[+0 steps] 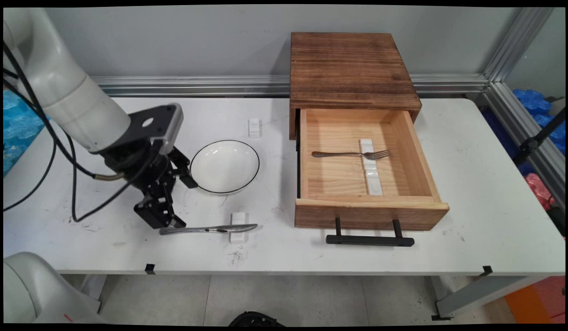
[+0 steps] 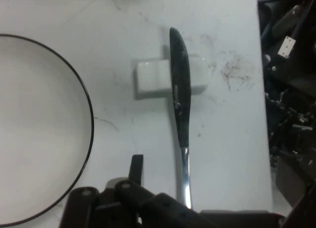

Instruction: Pick up the knife from the right of the white plate

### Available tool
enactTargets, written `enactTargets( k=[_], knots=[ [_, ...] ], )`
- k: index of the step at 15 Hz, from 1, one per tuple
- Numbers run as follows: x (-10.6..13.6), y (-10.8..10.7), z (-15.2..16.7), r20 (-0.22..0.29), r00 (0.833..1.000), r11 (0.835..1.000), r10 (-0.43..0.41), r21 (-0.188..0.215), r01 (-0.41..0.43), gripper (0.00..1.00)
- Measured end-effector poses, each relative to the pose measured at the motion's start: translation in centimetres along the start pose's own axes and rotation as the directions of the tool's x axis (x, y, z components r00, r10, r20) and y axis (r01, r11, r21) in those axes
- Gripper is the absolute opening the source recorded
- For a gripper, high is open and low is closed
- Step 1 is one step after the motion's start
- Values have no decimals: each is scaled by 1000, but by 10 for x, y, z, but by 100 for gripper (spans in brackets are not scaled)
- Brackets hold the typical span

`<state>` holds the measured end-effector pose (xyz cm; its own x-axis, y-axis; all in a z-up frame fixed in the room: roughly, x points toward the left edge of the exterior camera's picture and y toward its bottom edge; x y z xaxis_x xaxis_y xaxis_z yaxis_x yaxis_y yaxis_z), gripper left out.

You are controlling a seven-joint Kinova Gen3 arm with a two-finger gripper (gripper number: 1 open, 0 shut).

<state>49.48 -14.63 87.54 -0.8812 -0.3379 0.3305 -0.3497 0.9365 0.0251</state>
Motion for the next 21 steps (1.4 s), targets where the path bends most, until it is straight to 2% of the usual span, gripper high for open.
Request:
enactTargets(
  k=[8, 16, 21],
  knots=[
    [-13, 6, 39, 6, 1000, 1000, -12, 25, 11, 100],
    [-21, 7, 71, -1, 998, 995, -71, 63, 70, 100],
    [-23, 7, 85, -9, 995, 992, -102, 73, 102, 100]
  ],
)
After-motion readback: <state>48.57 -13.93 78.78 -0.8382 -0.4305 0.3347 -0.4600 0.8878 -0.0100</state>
